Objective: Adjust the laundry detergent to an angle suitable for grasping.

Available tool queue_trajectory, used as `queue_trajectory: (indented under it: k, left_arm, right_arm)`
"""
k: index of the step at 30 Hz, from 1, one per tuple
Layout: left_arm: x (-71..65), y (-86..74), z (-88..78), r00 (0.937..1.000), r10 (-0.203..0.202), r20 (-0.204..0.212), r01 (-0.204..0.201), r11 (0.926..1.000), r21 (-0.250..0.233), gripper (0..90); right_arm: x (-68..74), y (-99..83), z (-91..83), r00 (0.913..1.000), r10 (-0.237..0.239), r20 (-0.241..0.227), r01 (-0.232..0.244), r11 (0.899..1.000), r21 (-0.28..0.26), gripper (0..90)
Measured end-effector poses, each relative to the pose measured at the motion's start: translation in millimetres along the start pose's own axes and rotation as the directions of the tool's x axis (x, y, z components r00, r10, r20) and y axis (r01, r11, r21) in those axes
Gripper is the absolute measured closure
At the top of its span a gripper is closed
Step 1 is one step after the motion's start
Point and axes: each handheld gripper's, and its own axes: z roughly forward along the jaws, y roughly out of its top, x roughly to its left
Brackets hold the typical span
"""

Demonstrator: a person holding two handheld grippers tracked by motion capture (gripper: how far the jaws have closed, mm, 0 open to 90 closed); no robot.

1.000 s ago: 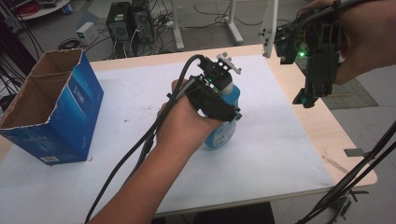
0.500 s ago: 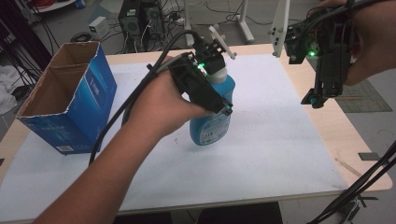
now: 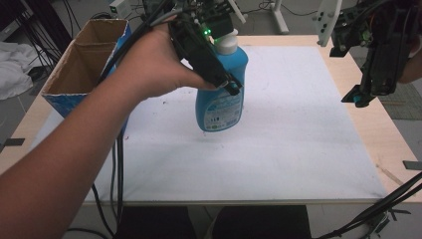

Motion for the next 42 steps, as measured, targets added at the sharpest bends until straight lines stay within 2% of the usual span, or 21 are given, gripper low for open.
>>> queue_trajectory:
  k: [3, 7, 12, 17, 24, 27, 31, 34, 38, 39, 42]
  left_arm:
    - [4.7, -4.2, -0.2, 0.9992, 0.03, 0.028, -0.03, 0.9993, 0.022, 43.8]
    - [9.4, -11.4, -0.1, 0.993, 0.086, 0.08, -0.089, 0.9953, 0.037, 43.8]
    - [13.0, -18.6, 0.2, 0.9775, 0.153, 0.145, -0.16, 0.9863, 0.04, 43.8]
    - [14.0, -23.9, 1.3, 0.961, 0.22, 0.168, -0.224, 0.9744, 0.01, 43.8]
    - [22.6, -34.3, 6.7, 0.9441, 0.245, 0.221, -0.248, 0.9687, -0.014, 43.9]
    - [24.1, -39.2, 9.7, 0.9245, 0.286, 0.252, -0.289, 0.957, -0.028, 43.9]
    - [22.4, -44.0, 13.5, 0.8867, 0.356, 0.295, -0.36, 0.9318, -0.043, 44.0]
    - [21.4, -46.8, 16.1, 0.8617, 0.387, 0.328, -0.393, 0.9182, -0.053, 44.0]
    - [19.3, -51.6, 17.5, 0.8282, 0.44, 0.347, -0.444, 0.8932, -0.073, 44.0]
    - [18.7, -53.1, 17.9, 0.8205, 0.453, 0.349, -0.456, 0.8865, -0.077, 44.0]
    - [18.8, -56.2, 20.5, 0.8044, 0.474, 0.358, -0.479, 0.8741, -0.081, 44.0]
  right_arm:
    - [1.7, 2.8, 0.1, 1.0, -0.001, -0.001, 0.001, 1.0, 0.002, 3.1]
    - [3.0, 5.5, -0.8, 0.9999, -0.012, 0.002, 0.012, 1.0, 0.002, 3.0]
    - [3.9, 8.7, 0.9, 1.0, -0.009, -0.002, 0.009, 1.0, 0.008, 3.1]
    - [4.3, 10.6, 2.2, 0.9999, -0.012, -0.007, 0.012, 1.0, 0.005, 3.0]
    - [6.4, 13.7, 3.0, 0.9998, -0.017, -0.011, 0.017, 1.0, 0.013, 3.1]
    - [6.8, 15.0, 3.9, 0.9997, -0.024, -0.01, 0.024, 1.0, 0.013, 3.1]
    - [6.7, 16.0, 4.7, 0.9995, -0.029, -0.015, 0.029, 0.999, 0.014, 3.1]
    - [6.1, 16.4, 4.9, 0.9995, -0.027, -0.014, 0.027, 1.0, 0.013, 3.1]
    - [5.4, 16.9, 5.7, 0.9992, -0.037, -0.015, 0.037, 0.999, 0.013, 3.1]
    - [5.9, 17.0, 6.0, 0.9994, -0.031, -0.016, 0.031, 0.999, 0.011, 3.1]
    - [5.6, 17.2, 6.8, 0.9995, -0.029, -0.016, 0.029, 0.999, 0.013, 3.1]
